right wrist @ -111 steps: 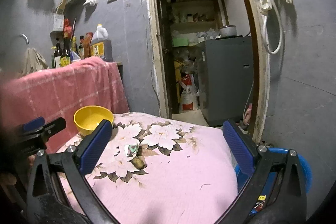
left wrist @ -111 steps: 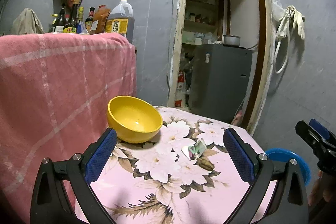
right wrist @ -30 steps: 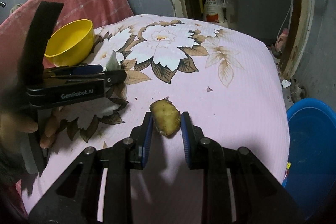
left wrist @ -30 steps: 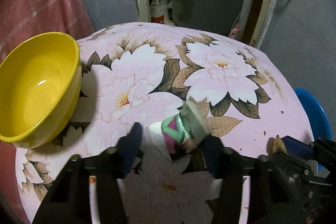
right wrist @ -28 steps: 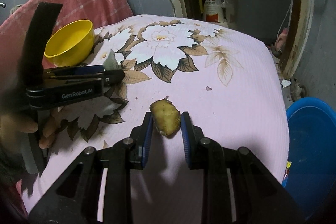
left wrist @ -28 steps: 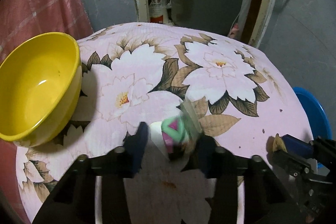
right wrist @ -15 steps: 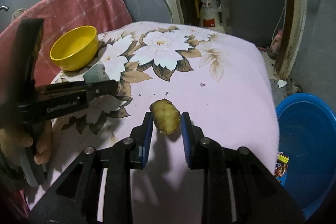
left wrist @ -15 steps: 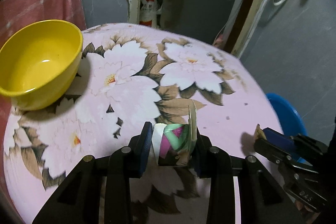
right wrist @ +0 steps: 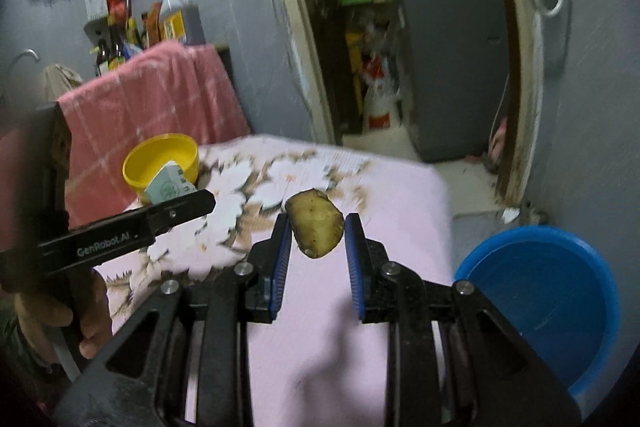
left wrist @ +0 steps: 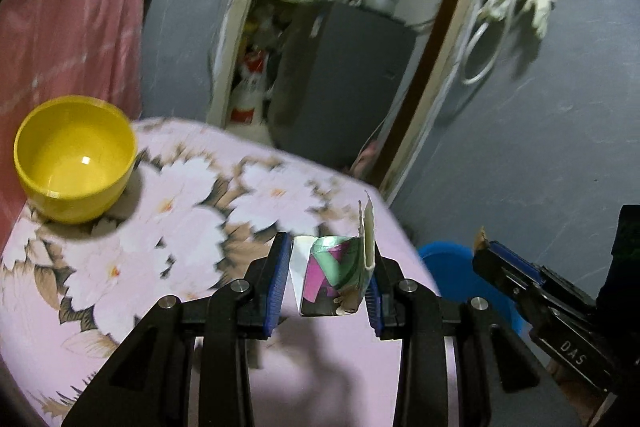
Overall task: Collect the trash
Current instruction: 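Carry the paper cup and ginger piece with both tools over the blue basin, then open both tools to drop the cup and ginger piece into the basin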
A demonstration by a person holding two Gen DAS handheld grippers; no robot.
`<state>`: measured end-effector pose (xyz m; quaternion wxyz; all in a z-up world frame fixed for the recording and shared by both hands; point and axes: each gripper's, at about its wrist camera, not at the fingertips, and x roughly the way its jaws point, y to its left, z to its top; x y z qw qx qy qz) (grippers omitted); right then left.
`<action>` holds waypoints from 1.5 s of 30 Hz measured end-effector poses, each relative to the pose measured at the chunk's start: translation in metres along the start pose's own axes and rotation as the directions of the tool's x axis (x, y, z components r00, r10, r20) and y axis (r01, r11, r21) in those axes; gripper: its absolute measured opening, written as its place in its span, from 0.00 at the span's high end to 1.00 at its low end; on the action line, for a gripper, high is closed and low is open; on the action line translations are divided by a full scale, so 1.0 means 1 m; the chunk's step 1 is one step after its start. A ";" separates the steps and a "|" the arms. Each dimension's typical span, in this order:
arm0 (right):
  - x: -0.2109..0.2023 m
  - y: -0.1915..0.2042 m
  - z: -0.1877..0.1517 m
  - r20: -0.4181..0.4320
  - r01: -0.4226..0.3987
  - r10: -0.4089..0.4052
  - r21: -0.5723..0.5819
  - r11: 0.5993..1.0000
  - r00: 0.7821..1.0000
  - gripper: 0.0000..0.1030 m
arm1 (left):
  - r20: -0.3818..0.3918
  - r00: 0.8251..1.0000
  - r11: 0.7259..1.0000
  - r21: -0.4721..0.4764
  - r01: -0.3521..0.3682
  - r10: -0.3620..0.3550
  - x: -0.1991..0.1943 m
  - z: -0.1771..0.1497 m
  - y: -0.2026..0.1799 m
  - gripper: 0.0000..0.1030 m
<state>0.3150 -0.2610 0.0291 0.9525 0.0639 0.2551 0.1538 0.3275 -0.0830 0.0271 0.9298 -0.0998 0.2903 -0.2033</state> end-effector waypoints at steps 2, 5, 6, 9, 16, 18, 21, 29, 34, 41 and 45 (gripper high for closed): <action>-0.013 -0.005 0.005 0.044 0.021 -0.021 0.002 1.000 0.999 0.67 | 0.040 0.999 1.000 0.018 0.017 -0.018 -0.007 0.004 -0.013 0.71; -0.033 -0.013 0.010 0.112 0.048 -0.049 0.009 0.999 0.992 0.67 | 0.092 0.995 0.999 0.040 0.036 -0.039 -0.014 0.009 -0.031 0.71; -0.039 -0.014 0.012 0.129 0.058 -0.059 0.006 0.998 0.990 0.67 | 0.113 0.992 0.998 0.050 0.044 -0.049 -0.016 0.011 -0.037 0.71; -0.059 -0.020 0.017 0.193 0.094 -0.092 -0.004 0.996 0.977 0.67 | 0.163 0.984 0.995 0.075 0.063 -0.075 -0.023 0.014 -0.054 0.71; -0.101 -0.040 0.023 0.286 0.156 -0.153 0.011 0.988 0.946 0.67 | 0.226 0.964 0.983 0.145 0.111 -0.142 -0.024 0.019 -0.097 0.71; -0.109 -0.046 0.023 0.301 0.174 -0.172 0.019 0.985 0.938 0.67 | 0.235 0.958 0.976 0.175 0.127 -0.167 -0.022 0.019 -0.112 0.71; -0.118 -0.057 0.021 0.311 0.192 -0.195 0.039 0.981 0.930 0.66 | 0.241 0.951 0.968 0.207 0.143 -0.192 -0.017 0.018 -0.129 0.71; -0.138 -0.085 0.014 0.322 0.243 -0.254 0.074 0.967 0.912 0.66 | 0.227 0.944 0.952 0.246 0.181 -0.239 -0.001 0.014 -0.160 0.70; -0.141 -0.104 0.007 0.307 0.264 -0.281 0.099 0.960 0.909 0.66 | 0.185 0.951 0.946 0.259 0.196 -0.248 0.015 0.008 -0.174 0.70; -0.135 -0.129 -0.007 0.258 0.266 -0.297 0.148 0.953 0.919 0.66 | 0.080 0.969 0.939 0.276 0.204 -0.234 0.046 -0.002 -0.188 0.70; -0.128 -0.139 -0.012 0.231 0.271 -0.304 0.165 0.948 0.924 0.66 | 0.019 0.976 0.939 0.277 0.205 -0.219 0.064 -0.012 -0.193 0.70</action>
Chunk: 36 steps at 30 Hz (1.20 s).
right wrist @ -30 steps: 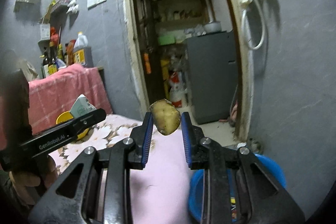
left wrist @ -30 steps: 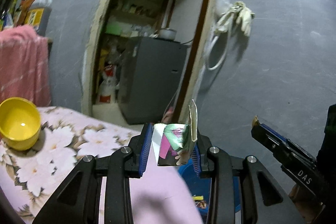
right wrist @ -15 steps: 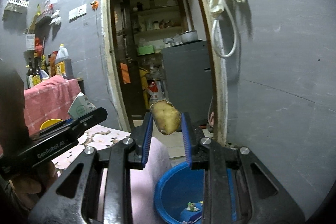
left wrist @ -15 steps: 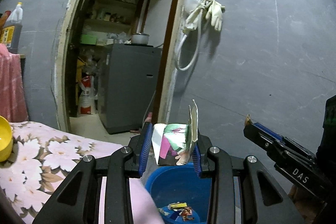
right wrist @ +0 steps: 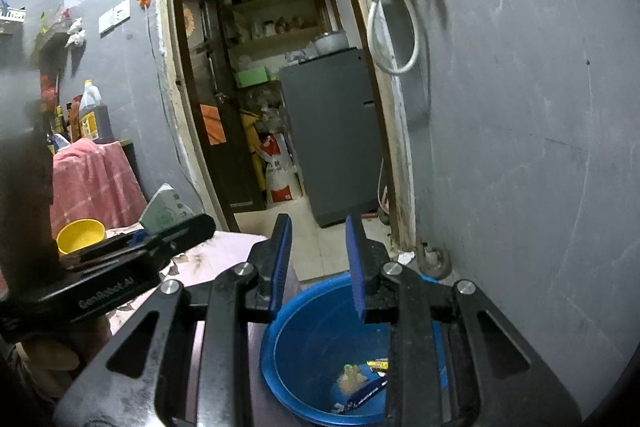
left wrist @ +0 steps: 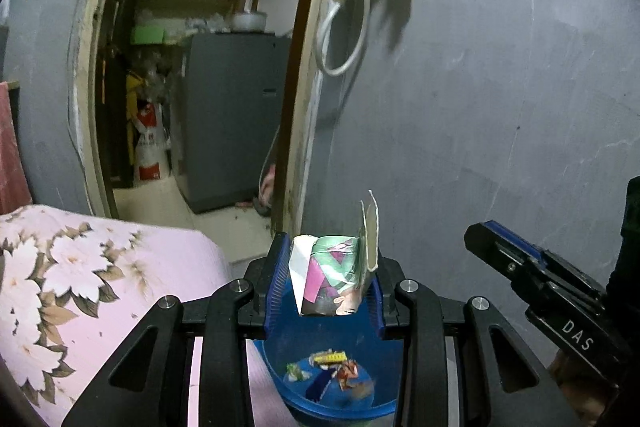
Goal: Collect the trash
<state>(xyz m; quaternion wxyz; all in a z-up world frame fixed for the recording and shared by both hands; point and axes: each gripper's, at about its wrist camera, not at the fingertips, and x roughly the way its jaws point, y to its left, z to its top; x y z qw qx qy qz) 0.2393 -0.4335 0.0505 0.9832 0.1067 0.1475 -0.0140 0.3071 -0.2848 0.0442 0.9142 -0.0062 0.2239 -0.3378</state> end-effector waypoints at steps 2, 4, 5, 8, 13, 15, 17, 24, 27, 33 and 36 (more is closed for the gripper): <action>0.005 -0.004 -0.004 -0.016 0.006 -0.006 0.006 1.000 1.000 0.66 | -0.038 0.999 1.000 -0.007 0.000 0.000 0.012 -0.004 0.001 0.70; 0.009 -0.009 -0.007 -0.033 0.012 -0.012 0.017 1.000 0.999 0.66 | -0.071 0.997 1.000 -0.014 0.004 -0.005 0.022 -0.010 0.002 0.70; 0.011 -0.011 -0.009 -0.040 0.015 -0.014 0.025 1.000 0.999 0.66 | -0.094 0.996 1.000 -0.019 0.007 -0.009 0.029 -0.012 0.003 0.70; 0.014 -0.016 -0.013 -0.051 0.025 -0.023 0.037 0.999 0.998 0.66 | -0.145 0.989 1.000 -0.028 0.010 -0.014 0.044 -0.019 0.004 0.63; 0.017 -0.025 -0.018 -0.069 0.042 -0.039 0.053 0.998 0.997 0.66 | -0.202 0.979 0.999 -0.051 0.013 -0.023 0.062 -0.032 0.007 0.56; 0.017 -0.029 -0.020 -0.076 0.048 -0.044 0.062 0.997 0.996 0.66 | -0.217 0.976 0.998 -0.056 0.010 -0.022 0.065 -0.036 0.007 0.56; 0.018 -0.030 -0.021 -0.081 0.053 -0.048 0.068 0.996 0.996 0.66 | -0.221 0.975 0.998 -0.059 0.008 -0.021 0.066 -0.038 0.008 0.56; 0.018 -0.033 -0.023 -0.086 0.059 -0.052 0.080 0.995 0.995 0.66 | -0.205 0.979 0.999 -0.051 0.001 -0.012 0.063 -0.035 0.008 0.55; 0.017 -0.033 -0.023 -0.084 0.057 -0.051 0.079 0.995 0.995 0.66 | -0.197 0.980 0.999 -0.048 -0.003 -0.006 0.058 -0.033 0.005 0.55; 0.010 -0.029 -0.021 -0.071 0.058 -0.052 0.077 0.995 0.996 0.66 | -0.175 0.985 0.999 -0.043 -0.009 0.001 0.044 -0.027 0.007 0.54; 0.004 -0.026 -0.020 -0.068 0.054 -0.049 0.077 0.996 0.996 0.66 | -0.162 0.987 0.999 -0.045 -0.015 0.008 0.033 -0.024 0.005 0.54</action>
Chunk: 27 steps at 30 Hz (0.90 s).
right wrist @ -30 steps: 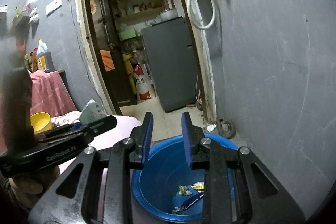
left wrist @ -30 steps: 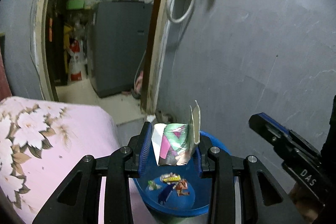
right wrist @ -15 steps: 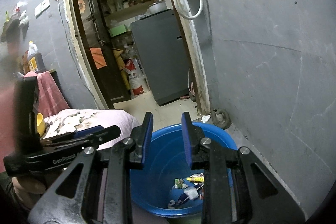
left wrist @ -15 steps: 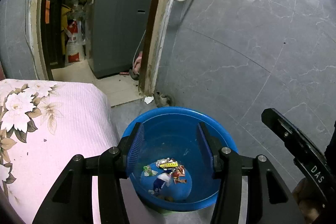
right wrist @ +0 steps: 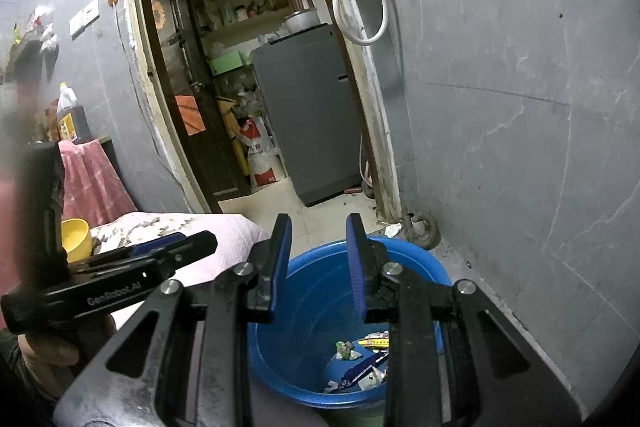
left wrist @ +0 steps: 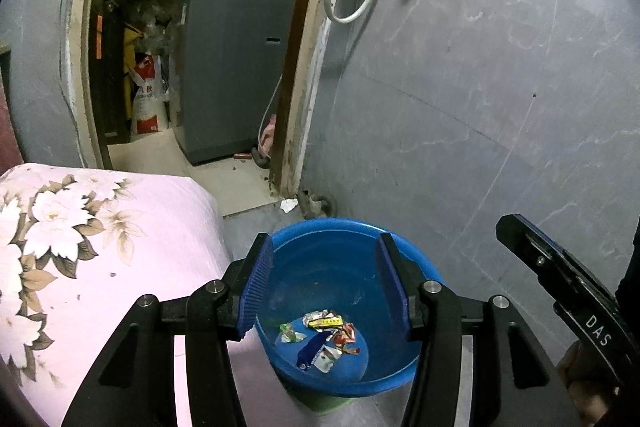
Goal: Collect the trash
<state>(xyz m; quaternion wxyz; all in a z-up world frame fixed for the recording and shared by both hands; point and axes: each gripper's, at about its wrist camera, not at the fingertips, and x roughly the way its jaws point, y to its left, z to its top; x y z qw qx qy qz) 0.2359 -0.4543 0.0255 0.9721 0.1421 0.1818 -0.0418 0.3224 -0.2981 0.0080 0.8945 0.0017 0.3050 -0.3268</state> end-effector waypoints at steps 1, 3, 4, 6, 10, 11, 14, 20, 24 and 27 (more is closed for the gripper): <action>-0.002 0.002 0.001 0.001 -0.001 0.001 -0.001 1.000 1.000 0.66 | 0.005 1.000 1.000 -0.001 -0.005 0.005 -0.004 0.000 -0.001 0.54; -0.006 0.007 0.002 0.002 -0.005 0.005 -0.007 1.000 1.000 0.66 | 0.015 1.000 1.000 -0.009 -0.014 0.014 -0.014 0.001 0.002 0.54; -0.008 0.008 0.003 0.002 -0.008 0.008 -0.009 1.000 1.000 0.66 | 0.022 1.000 1.000 -0.013 -0.018 0.018 -0.020 0.000 0.003 0.53; -0.012 0.013 0.004 0.001 -0.012 0.012 -0.016 1.000 1.000 0.65 | 0.041 0.999 0.999 -0.030 -0.030 0.031 -0.031 -0.001 0.007 0.49; -0.023 0.024 0.005 0.000 -0.020 0.020 -0.025 0.999 1.000 0.58 | 0.071 0.996 0.997 -0.059 -0.050 0.054 -0.056 -0.004 0.013 0.47; -0.026 0.027 0.005 0.001 -0.022 0.022 -0.027 0.999 1.000 0.55 | 0.076 0.995 0.996 -0.064 -0.056 0.061 -0.061 -0.005 0.015 0.47; -0.036 0.037 0.005 0.008 -0.026 0.026 -0.032 0.999 1.000 0.49 | 0.093 0.992 0.994 -0.075 -0.075 0.082 -0.080 -0.007 0.019 0.43; -0.052 0.059 0.003 0.005 -0.036 0.037 -0.046 0.998 0.999 0.34 | 0.139 0.980 0.985 -0.117 -0.128 0.144 -0.119 -0.015 0.030 0.26; -0.062 0.075 -0.001 0.001 -0.048 0.048 -0.065 0.997 0.999 0.25 | 0.161 0.969 0.974 -0.155 -0.162 0.187 -0.146 -0.026 0.042 0.20; -0.069 0.088 -0.006 0.000 -0.062 0.063 -0.070 0.996 0.998 0.18 | 0.172 0.959 0.964 -0.181 -0.196 0.227 -0.166 -0.035 0.051 0.17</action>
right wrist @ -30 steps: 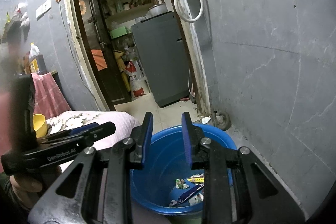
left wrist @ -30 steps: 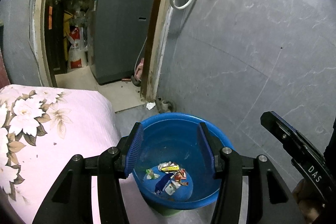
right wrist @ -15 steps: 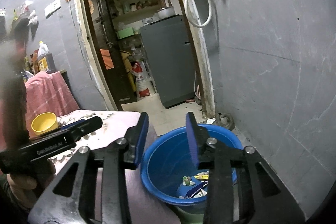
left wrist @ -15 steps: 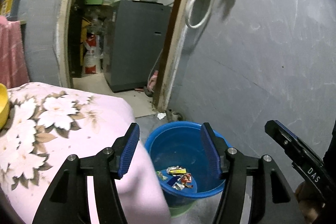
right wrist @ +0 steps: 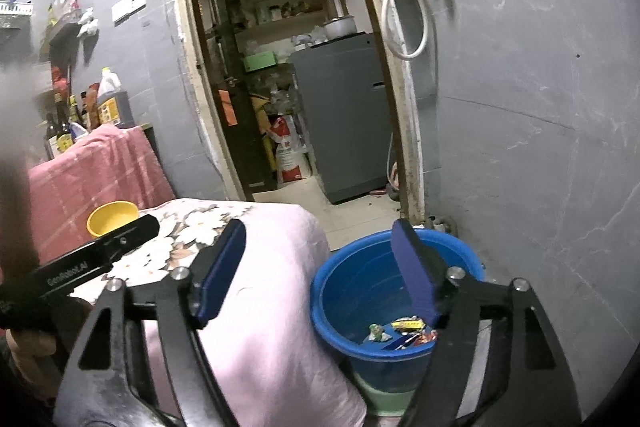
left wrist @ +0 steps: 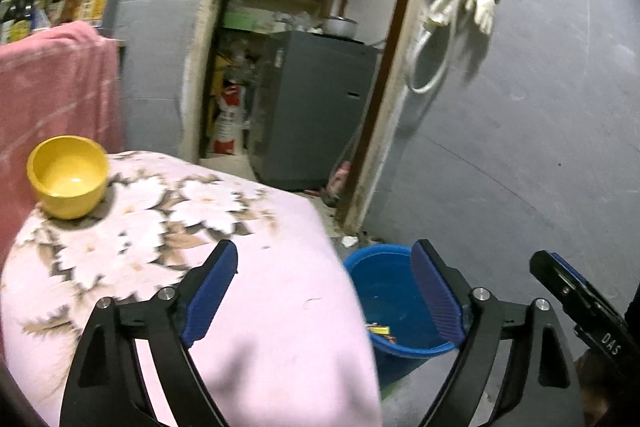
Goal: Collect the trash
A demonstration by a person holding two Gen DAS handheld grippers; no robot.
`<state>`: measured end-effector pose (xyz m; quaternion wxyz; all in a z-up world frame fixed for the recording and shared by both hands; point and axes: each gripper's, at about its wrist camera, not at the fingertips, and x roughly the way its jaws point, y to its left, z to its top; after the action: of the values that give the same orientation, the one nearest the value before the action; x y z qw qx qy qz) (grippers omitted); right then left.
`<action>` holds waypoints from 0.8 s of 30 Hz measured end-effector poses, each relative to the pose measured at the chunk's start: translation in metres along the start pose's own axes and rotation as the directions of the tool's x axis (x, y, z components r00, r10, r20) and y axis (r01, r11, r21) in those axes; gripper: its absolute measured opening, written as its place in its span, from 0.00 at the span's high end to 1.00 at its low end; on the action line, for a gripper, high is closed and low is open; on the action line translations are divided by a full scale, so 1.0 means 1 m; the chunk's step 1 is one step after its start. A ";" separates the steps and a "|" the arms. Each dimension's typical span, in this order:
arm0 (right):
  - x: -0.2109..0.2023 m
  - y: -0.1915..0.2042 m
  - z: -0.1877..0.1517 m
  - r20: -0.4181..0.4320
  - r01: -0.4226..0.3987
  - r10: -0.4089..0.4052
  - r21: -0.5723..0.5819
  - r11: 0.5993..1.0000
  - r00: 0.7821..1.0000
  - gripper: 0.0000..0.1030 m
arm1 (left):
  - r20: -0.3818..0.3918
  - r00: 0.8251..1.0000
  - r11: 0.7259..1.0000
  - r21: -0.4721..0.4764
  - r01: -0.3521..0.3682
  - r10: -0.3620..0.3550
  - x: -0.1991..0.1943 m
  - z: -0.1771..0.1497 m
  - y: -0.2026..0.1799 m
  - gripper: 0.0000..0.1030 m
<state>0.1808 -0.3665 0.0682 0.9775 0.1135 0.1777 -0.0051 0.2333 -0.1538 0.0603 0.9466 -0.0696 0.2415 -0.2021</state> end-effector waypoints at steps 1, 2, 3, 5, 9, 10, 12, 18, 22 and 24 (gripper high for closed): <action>-0.002 0.003 -0.002 0.001 -0.004 0.004 -0.001 1.000 1.000 0.16 | 0.007 1.000 1.000 -0.004 -0.012 0.012 -0.007 -0.002 0.004 0.16; -0.004 0.007 -0.003 0.002 -0.009 0.009 -0.003 1.000 1.000 0.13 | 0.013 1.000 1.000 -0.006 -0.024 0.024 -0.013 -0.003 0.006 0.15; -0.007 0.013 -0.005 0.003 -0.015 0.015 -0.008 1.000 1.000 0.12 | 0.019 0.999 0.999 -0.007 -0.036 0.036 -0.020 -0.005 0.010 0.15; -0.010 0.020 -0.008 0.004 -0.023 0.023 -0.015 1.000 1.000 0.09 | 0.033 0.997 0.998 -0.007 -0.063 0.063 -0.032 -0.010 0.015 0.14; -0.017 0.034 -0.015 0.006 -0.050 0.050 -0.020 0.999 0.999 0.03 | 0.059 0.992 0.994 -0.004 -0.110 0.110 -0.057 -0.019 0.026 0.11; -0.018 0.038 -0.016 0.009 -0.056 0.056 -0.023 0.998 0.998 0.01 | 0.065 0.990 0.992 -0.004 -0.123 0.123 -0.063 -0.022 0.028 0.09; -0.022 0.046 -0.020 0.015 -0.070 0.071 -0.029 0.997 0.997 0.00 | 0.078 0.987 0.990 -0.006 -0.142 0.143 -0.072 -0.026 0.032 0.07; -0.034 0.060 -0.031 0.027 -0.101 0.102 -0.037 0.994 0.994 0.00 | 0.108 0.975 0.981 -0.004 -0.193 0.192 -0.102 -0.040 0.041 0.06; -0.043 0.070 -0.039 0.033 -0.117 0.119 -0.045 0.992 0.992 0.00 | 0.120 0.968 0.975 -0.008 -0.223 0.222 -0.117 -0.050 0.047 0.04; -0.046 0.074 -0.043 0.034 -0.125 0.127 -0.048 0.991 0.991 0.00 | 0.125 0.964 0.972 -0.014 -0.234 0.234 -0.125 -0.054 0.050 0.04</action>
<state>0.1260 -0.2865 0.0613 0.9813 0.1018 0.1523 0.0587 0.1246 -0.0580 0.0548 0.9771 -0.0530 0.1878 -0.0844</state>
